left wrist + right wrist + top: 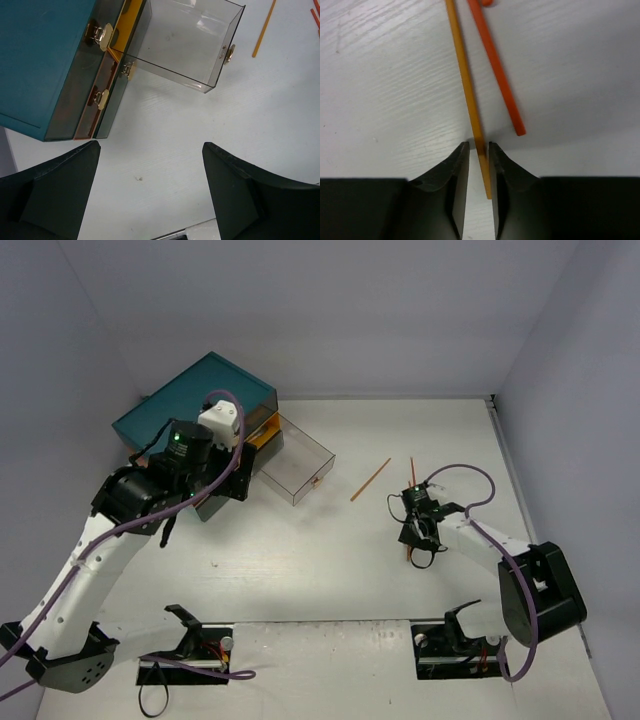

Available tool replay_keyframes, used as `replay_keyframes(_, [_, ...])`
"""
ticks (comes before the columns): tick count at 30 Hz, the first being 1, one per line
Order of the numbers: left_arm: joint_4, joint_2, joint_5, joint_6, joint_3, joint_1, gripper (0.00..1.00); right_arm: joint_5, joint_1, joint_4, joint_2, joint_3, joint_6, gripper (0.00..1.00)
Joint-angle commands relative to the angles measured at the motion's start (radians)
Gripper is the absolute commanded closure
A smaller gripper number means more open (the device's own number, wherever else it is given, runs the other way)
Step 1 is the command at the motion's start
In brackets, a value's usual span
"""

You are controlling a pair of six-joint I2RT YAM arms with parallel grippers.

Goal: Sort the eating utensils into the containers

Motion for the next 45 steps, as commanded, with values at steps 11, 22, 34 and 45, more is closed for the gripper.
replay_keyframes(11, [-0.003,-0.167,-0.046,0.013,-0.037,0.005,0.19,0.021,0.193,-0.021,0.031,0.249,-0.005,1.0])
replay_keyframes(22, [-0.023,-0.236,-0.064,-0.039,-0.103,-0.023,0.19,0.005,0.301,-0.008,0.17,0.843,-0.25,1.0])
replay_keyframes(34, [-0.027,-0.222,-0.084,-0.072,-0.057,-0.02,0.19,-0.025,0.359,0.025,0.554,1.187,-0.229,0.94])
replay_keyframes(45, [-0.027,-0.155,-0.066,-0.109,-0.012,-0.021,0.19,0.164,0.318,0.025,0.43,1.069,-0.192,0.46])
